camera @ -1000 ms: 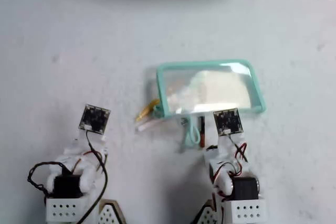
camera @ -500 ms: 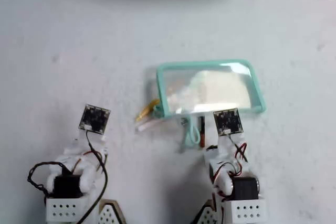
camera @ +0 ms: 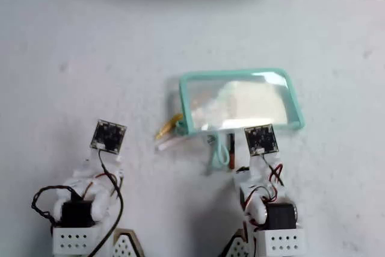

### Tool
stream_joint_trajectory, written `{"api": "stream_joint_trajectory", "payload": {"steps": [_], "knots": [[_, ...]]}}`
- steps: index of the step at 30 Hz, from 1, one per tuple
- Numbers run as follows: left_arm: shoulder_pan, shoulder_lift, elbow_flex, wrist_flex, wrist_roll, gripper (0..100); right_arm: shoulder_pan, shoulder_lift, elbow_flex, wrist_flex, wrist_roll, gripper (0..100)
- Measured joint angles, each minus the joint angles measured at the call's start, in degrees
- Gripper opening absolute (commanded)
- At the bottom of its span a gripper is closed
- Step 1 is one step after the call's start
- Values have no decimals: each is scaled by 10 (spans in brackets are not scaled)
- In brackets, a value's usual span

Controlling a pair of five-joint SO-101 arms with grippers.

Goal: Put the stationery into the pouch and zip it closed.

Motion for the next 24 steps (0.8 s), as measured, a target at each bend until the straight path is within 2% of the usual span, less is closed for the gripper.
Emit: {"api": "stream_joint_trajectory", "payload": {"steps": [16, 21, 24], "knots": [[0, 0, 0, 0, 0, 23, 0, 0, 0, 0, 0, 17], [0, 0, 0, 0, 0, 23, -21, 0, 0, 0, 0, 18], [0, 0, 0, 0, 0, 23, -31, 0, 0, -40, 0, 18]]}}
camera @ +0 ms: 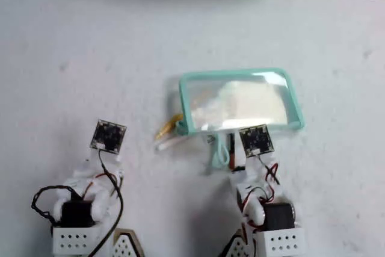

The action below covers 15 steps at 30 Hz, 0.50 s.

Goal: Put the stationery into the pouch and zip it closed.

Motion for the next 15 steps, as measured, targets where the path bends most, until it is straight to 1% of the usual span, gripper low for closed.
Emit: {"api": "stream_joint_trajectory", "payload": {"steps": [5, 8, 11, 15], "knots": [[0, 0, 0, 0, 0, 23, 0, 0, 0, -111, 0, 18], [0, 0, 0, 0, 0, 23, -14, 0, 0, -148, 0, 18], [0, 0, 0, 0, 0, 23, -47, 0, 0, -193, 0, 18], [0, 0, 0, 0, 0, 23, -53, 0, 0, -228, 0, 18]]}}
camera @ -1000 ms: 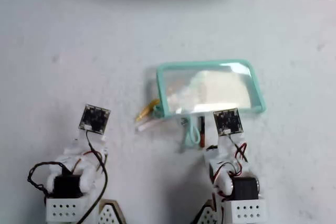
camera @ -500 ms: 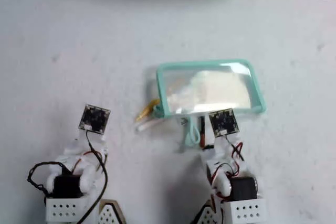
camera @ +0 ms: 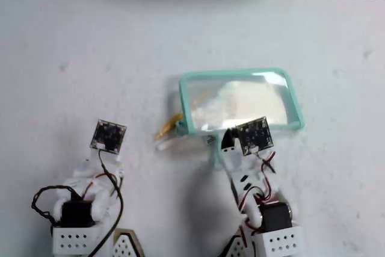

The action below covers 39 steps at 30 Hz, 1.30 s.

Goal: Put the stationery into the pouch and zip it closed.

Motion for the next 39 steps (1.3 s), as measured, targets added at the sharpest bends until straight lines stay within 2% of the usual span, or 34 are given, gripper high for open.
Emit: {"api": "stream_joint_trajectory", "payload": {"steps": [9, 16, 21, 24, 27, 31, 35, 39], "knots": [[0, 0, 0, 0, 0, 23, -6, 0, 0, -45, 0, 27], [0, 0, 0, 0, 0, 23, -76, 0, 0, -182, 0, 133], [0, 0, 0, 0, 0, 23, -142, 0, 0, -174, 0, 133], [0, 0, 0, 0, 0, 23, -154, 0, 0, -140, 0, 133], [0, 0, 0, -1, 0, 23, -146, 0, 0, -125, 0, 111], [-18, 0, -3, -43, 0, 23, -113, 0, 0, -123, 0, 67], [-67, 0, -73, -83, 0, 23, -69, 0, 0, -123, 0, 67], [-82, -4, -145, -101, 0, 24, 5, 0, 0, -126, 0, 64]]}}
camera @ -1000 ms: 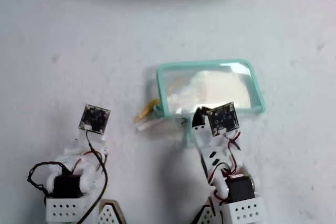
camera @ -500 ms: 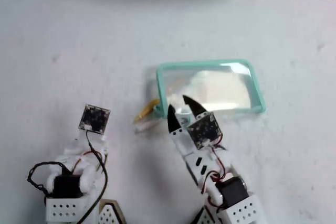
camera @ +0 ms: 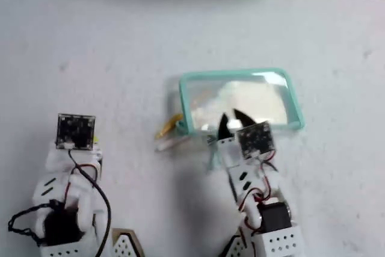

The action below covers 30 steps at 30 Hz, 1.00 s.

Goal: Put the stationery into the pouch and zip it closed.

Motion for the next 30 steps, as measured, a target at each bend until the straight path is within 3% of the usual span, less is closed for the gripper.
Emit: {"api": "stream_joint_trajectory", "payload": {"steps": [6, 15, 21, 30], "knots": [[-3, 1, -11, -47, 0, 24, 80, 1, 0, -24, 0, 66], [61, 3, -12, -166, 0, 24, 89, 1, 0, -24, 0, 65], [120, 1, -3, -184, 0, 24, 87, 1, 0, -24, 0, 66], [125, 5, 111, -220, 0, 24, 62, 1, 0, -9, 0, 67]]}}
